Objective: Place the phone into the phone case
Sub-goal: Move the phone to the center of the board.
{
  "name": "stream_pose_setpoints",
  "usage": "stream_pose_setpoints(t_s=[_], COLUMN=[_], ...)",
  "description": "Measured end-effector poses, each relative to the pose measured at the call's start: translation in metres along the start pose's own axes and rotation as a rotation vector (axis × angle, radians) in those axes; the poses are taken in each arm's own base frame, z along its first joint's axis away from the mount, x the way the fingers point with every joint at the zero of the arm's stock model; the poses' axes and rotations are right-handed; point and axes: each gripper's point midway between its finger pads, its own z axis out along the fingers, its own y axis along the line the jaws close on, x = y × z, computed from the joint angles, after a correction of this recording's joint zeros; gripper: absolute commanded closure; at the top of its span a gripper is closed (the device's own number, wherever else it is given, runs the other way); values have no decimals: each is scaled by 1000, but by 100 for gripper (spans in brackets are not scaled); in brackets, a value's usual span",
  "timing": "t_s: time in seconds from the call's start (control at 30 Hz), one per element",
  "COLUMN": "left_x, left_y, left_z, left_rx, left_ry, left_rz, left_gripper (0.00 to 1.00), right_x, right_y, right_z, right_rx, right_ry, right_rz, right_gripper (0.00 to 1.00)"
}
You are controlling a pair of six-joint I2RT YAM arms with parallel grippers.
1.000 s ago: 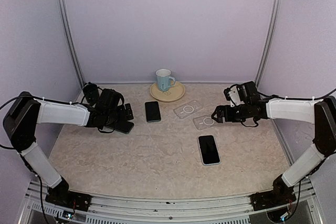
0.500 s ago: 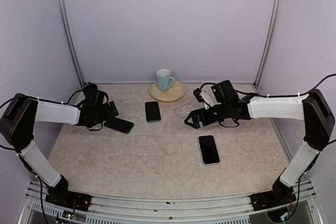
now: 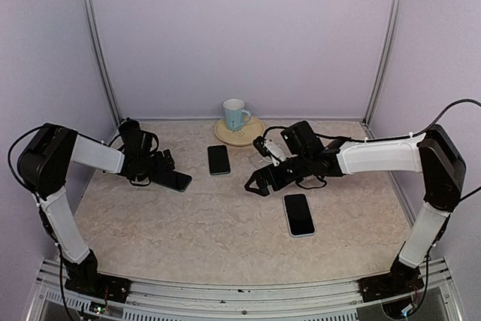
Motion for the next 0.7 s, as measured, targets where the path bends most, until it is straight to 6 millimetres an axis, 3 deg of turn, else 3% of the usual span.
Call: stream_pose_setpoints(t_s=[0.27, 0.7], left_x=[-1, 0], left_y=[6, -18], left_z=[10, 14], left_rx=[15, 148], left_ry=[21, 34], left_rz=[1, 21], left_gripper=[1, 1], right_x=[-2, -2], right_y=[2, 7], right_z=[-2, -1], right_rx=[-3, -13], right_ry=[-6, -33], right_rz=[-13, -142], right_gripper=[2, 0])
